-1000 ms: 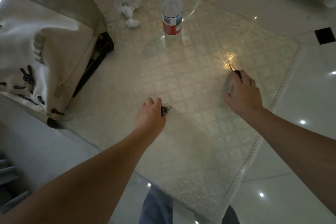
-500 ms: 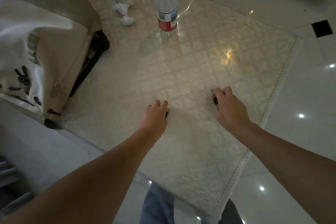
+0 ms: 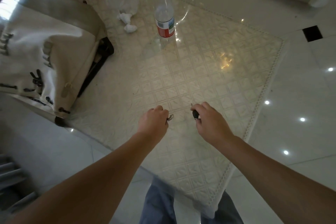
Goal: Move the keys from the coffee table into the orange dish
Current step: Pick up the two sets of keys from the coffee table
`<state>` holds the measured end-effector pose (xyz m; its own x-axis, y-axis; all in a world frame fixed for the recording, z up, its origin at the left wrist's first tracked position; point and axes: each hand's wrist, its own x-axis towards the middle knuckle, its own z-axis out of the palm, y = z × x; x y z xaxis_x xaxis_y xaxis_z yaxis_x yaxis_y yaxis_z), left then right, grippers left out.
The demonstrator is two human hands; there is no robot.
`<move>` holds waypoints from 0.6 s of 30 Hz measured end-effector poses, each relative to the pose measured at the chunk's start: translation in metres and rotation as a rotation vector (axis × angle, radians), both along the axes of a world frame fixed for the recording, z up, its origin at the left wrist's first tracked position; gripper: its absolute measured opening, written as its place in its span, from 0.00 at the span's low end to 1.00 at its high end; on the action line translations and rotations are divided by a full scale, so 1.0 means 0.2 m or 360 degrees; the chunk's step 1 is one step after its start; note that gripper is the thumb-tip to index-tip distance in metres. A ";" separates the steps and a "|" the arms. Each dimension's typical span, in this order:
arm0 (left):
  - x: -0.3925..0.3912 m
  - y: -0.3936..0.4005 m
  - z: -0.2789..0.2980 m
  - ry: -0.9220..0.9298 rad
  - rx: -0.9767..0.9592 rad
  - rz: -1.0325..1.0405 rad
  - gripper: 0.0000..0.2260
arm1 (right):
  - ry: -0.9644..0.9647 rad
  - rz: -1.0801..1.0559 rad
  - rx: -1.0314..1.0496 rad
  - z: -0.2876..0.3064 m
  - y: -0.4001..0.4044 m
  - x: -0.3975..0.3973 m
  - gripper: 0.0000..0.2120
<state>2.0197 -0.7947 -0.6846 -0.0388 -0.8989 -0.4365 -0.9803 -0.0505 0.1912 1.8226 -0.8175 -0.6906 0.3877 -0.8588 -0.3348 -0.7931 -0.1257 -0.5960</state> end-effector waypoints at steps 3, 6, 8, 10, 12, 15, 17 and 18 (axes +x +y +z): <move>-0.03 -0.04 0.13 0.0027 -0.0071 -0.0035 0.08 | -0.0041 0.0008 -0.0051 0.12 -0.04 -0.02 0.16; -0.06 -0.07 0.33 0.0052 -0.0198 -0.0054 0.08 | -0.0107 0.0001 -0.0073 0.31 -0.07 -0.04 0.15; -0.09 -0.08 0.49 0.0070 -0.0289 -0.0068 0.07 | -0.0173 -0.0045 -0.0073 0.47 -0.08 -0.05 0.15; -0.11 -0.08 0.69 0.0108 -0.0381 -0.0062 0.07 | -0.0239 -0.0095 -0.0090 0.66 -0.09 -0.05 0.15; -0.14 -0.09 0.89 0.0125 -0.0480 -0.0058 0.07 | -0.0288 -0.0121 -0.0137 0.86 -0.10 -0.06 0.15; -0.16 -0.09 1.21 0.0105 -0.0656 -0.0030 0.06 | -0.0321 -0.0175 -0.0203 1.17 -0.12 -0.09 0.16; -0.18 -0.07 1.42 0.0115 -0.0754 0.0012 0.05 | -0.0329 -0.0258 -0.0245 1.37 -0.13 -0.13 0.16; -0.19 -0.06 1.52 0.0107 -0.0777 0.0026 0.06 | -0.0339 -0.0299 -0.0271 1.47 -0.13 -0.15 0.16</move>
<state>1.9819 -0.8062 -0.3813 -0.0369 -0.9986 0.0392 -0.9648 0.0458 0.2591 1.7919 -0.8432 -0.3956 0.2630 -0.9587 -0.1086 -0.6718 -0.1011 -0.7338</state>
